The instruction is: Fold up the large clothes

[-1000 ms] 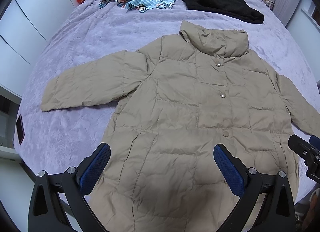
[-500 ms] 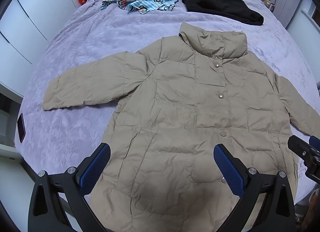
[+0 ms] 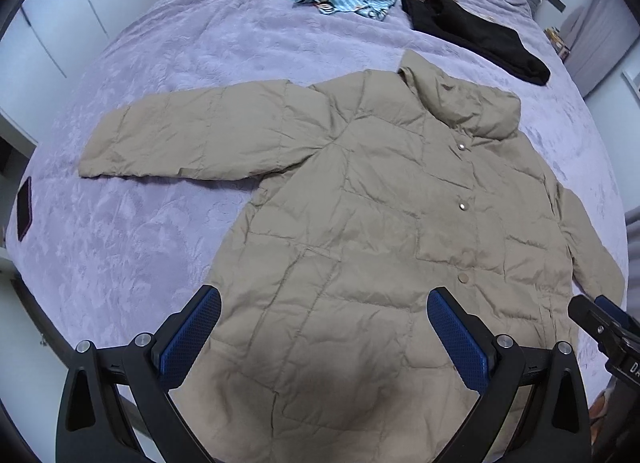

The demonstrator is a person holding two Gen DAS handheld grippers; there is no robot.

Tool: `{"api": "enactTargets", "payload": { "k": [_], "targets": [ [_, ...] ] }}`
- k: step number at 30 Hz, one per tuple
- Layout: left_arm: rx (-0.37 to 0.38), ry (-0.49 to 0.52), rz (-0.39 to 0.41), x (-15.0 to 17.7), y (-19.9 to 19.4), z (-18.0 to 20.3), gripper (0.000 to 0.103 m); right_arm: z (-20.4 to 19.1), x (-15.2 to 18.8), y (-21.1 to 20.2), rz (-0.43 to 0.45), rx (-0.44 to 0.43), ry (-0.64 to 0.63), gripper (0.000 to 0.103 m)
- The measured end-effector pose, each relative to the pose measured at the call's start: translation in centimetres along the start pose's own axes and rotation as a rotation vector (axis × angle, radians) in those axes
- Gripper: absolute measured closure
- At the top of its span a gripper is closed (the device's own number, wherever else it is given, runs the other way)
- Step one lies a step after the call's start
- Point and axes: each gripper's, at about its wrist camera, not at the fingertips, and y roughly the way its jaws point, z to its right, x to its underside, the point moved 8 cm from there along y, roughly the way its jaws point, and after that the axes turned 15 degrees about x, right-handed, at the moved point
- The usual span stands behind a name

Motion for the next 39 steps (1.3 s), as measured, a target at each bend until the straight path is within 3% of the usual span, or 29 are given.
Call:
{"api": "enactTargets", "payload": {
  "k": [5,10,16,20,24,25,27,28,29,30,33,35,36,37,39],
  "targets": [
    [0.05,-0.134,0.045,-2.9,0.6,-8.3,0.0,-4.2,-0.5,0.4,0.019,-0.062,0.001,0.0],
    [0.134,-0.277,0.105,-6.3,2.6,-17.6,0.0,-9.8,0.4,3.2,-0.089,-0.102,0.008,0.0],
    [0.277,-0.479,0.128,-8.6,8.4,-26.5,0.0,-15.4,1.6,7.1,-0.156,-0.125,0.007,0.0],
    [0.303,-0.523,0.143,-10.4,10.8,-29.4,0.0,-18.2,1.2,9.0,-0.154,-0.136,0.0,0.0],
    [0.286,-0.44,0.213,-14.3,10.9,-30.3,0.0,-20.1,-0.5,10.7,-0.132,-0.154,0.015,0.0],
    [0.275,-0.424,0.224,-15.2,11.1,-30.5,0.004,-20.4,-1.0,11.1,-0.127,-0.156,0.017,0.0],
    [0.238,-0.406,0.227,-16.6,11.8,-30.8,0.035,-21.1,-2.3,11.7,-0.108,-0.16,0.022,0.0],
    [0.249,-0.399,0.214,-17.1,12.4,-30.9,0.072,-21.5,-3.0,12.0,-0.095,-0.166,0.027,0.0],
    [0.285,-0.405,0.21,-17.6,12.7,-30.9,0.093,-21.9,-3.7,12.1,-0.082,-0.174,0.033,0.0],
    [0.294,-0.417,0.225,-18.0,12.5,-31.0,0.094,-22.1,-4.4,12.3,-0.071,-0.179,0.04,0.0],
    [0.221,-0.331,0.278,-19.1,10.3,-29.9,0.094,-22.9,-6.5,12.5,-0.04,-0.196,0.081,0.002],
    [0.198,-0.25,0.324,-19.6,7.7,-28.7,0.094,-23.8,-7.8,12.5,-0.021,-0.244,0.113,0.032],
    [0.193,-0.207,0.346,-20.0,6.3,-27.9,0.094,-24.5,-8.2,12.9,-0.031,-0.272,0.122,0.069],
    [0.19,-0.167,0.363,-20.4,5.1,-26.9,0.094,-25.2,-8.5,13.3,-0.049,-0.3,0.133,0.083],
    [0.181,-0.069,0.403,-21.3,2.7,-24.5,0.094,-26.8,-8.9,14.3,-0.072,-0.365,0.159,0.085]
  ]
}}
